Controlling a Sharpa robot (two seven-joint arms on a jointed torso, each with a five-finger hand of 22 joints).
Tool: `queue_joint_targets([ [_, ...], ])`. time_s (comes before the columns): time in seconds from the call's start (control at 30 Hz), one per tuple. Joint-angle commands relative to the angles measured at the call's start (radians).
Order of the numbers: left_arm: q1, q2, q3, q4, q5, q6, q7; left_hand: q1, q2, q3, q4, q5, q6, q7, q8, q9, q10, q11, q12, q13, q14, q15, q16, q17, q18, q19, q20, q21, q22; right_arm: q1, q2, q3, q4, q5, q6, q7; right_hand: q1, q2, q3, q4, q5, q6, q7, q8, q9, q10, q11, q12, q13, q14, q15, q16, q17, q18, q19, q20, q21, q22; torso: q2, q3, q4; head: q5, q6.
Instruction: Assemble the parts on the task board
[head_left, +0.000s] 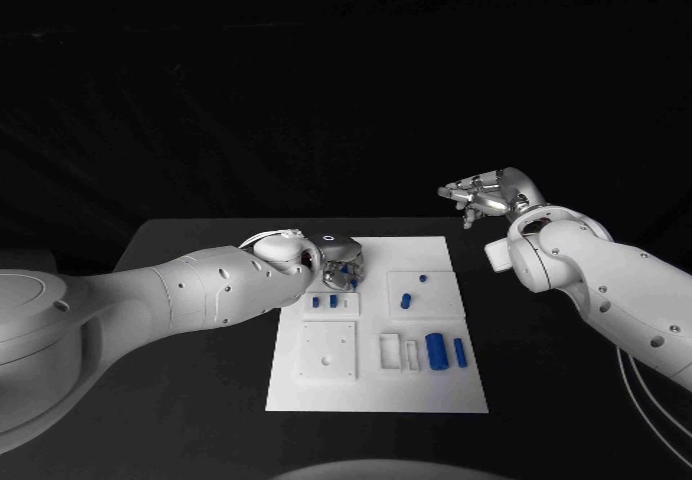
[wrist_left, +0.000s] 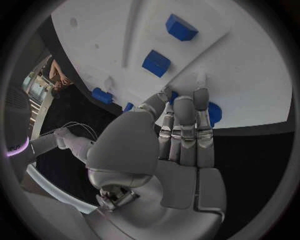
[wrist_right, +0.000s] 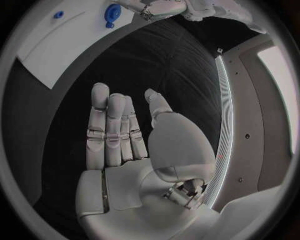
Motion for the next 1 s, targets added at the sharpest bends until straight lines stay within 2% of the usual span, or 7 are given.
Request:
queue_joint_targets([
  [0.03,-0.008,0.006,-0.003,-0.001,-0.003,0.025,-0.005,0.000,0.012,0.000,0.006,-0.004,0.011,0.001,-0.006,-0.001,0.009,0.001,-0.006,-0.002,0.008,0.001,0.004,0.001,0.005,0.001,-0.005,0.007,0.020,0.000,0.002,0.000,0.002,0.001,0.015,0.013,-0.004,0.003,-0.002,0.006,-0.005,-0.007,-0.001,0.000,-0.001,-0.006,-0.002,0.007,-0.001,-0.009,0.000,0.007,-0.001,0.002,0.016,0.000,-0.006,0.001,-0.001,0.0003,-0.0001,-0.001,-0.001],
  [0.23,-0.009,0.006,-0.003,-0.004,-0.013,0.035,-0.034,0.025,0.034,0.000,0.001,0.001,0.052,0.010,-0.004,0.001,0.067,-0.005,-0.006,-0.001,0.010,0.008,0.009,0.003,0.010,0.004,-0.002,0.013,0.022,0.000,0.002,0.000,0.003,0.001,0.015,0.013,-0.004,0.003,-0.002,0.006,-0.005,-0.007,-0.001,0.000,-0.001,-0.006,-0.002,0.007,-0.001,-0.009,0.000,0.007,-0.001,0.002,0.016,0.000,-0.006,0.001,-0.001,0.0006,-0.0003,-0.001,-0.002],
  [0.37,-0.010,0.004,-0.003,0.001,-0.022,0.051,-0.055,0.047,0.054,0.003,-0.012,-0.024,0.068,0.012,-0.005,0.001,0.088,-0.008,-0.006,0.000,0.010,0.010,0.011,0.004,0.018,0.002,0.002,0.026,0.024,0.000,0.001,0.000,0.003,0.001,0.015,0.013,-0.001,0.001,-0.001,0.015,-0.003,-0.006,-0.001,0.000,-0.001,-0.007,-0.002,0.010,-0.005,-0.011,0.000,0.009,-0.004,0.001,0.017,0.000,-0.011,0.005,-0.001,0.0004,0.0005,-0.003,-0.003],
  [0.43,-0.010,0.003,-0.003,0.004,-0.024,0.051,-0.061,0.051,0.058,0.001,-0.018,-0.024,0.070,0.012,-0.006,0.001,0.096,-0.009,-0.006,0.000,0.011,0.010,0.012,0.004,0.022,-0.002,0.003,0.034,0.023,0.000,0.001,0.000,0.003,0.001,0.016,0.014,-0.001,0.001,-0.001,0.015,-0.003,-0.006,-0.001,0.000,-0.001,-0.007,-0.002,0.010,-0.005,-0.011,0.000,0.009,-0.004,0.001,0.017,0.000,-0.011,0.005,-0.001,0.0005,0.0007,-0.003,-0.003],
  [0.8,-0.010,-0.008,-0.003,0.012,-0.024,0.004,-0.059,0.048,0.062,0.025,-0.039,-0.026,0.062,0.015,-0.006,0.001,0.111,-0.010,-0.006,0.000,0.016,0.012,0.012,0.000,0.033,-0.016,0.009,0.073,0.022,0.000,0.001,0.000,0.002,0.001,0.017,0.016,-0.002,0.000,-0.001,0.019,0.001,-0.006,-0.001,-0.001,-0.001,-0.007,-0.002,0.011,-0.006,-0.012,0.000,0.010,-0.005,0.001,0.017,0.000,-0.013,0.006,-0.001,-0.0002,0.0007,-0.002,0.001],
  [1.0,-0.009,-0.037,-0.001,0.047,0.003,-0.035,-0.052,0.045,0.061,0.026,-0.038,-0.026,0.065,0.015,-0.006,0.001,0.114,-0.011,-0.006,0.000,0.019,0.011,0.011,-0.001,0.033,-0.014,0.007,0.078,0.021,0.000,-0.001,0.000,0.001,0.001,0.017,0.017,-0.002,0.000,-0.001,0.021,0.003,-0.006,-0.002,0.000,-0.001,-0.007,-0.002,0.011,-0.006,-0.012,0.000,0.010,-0.006,0.001,0.017,0.000,-0.014,0.007,-0.003,-0.0008,0.0029,-0.002,0.004],
])
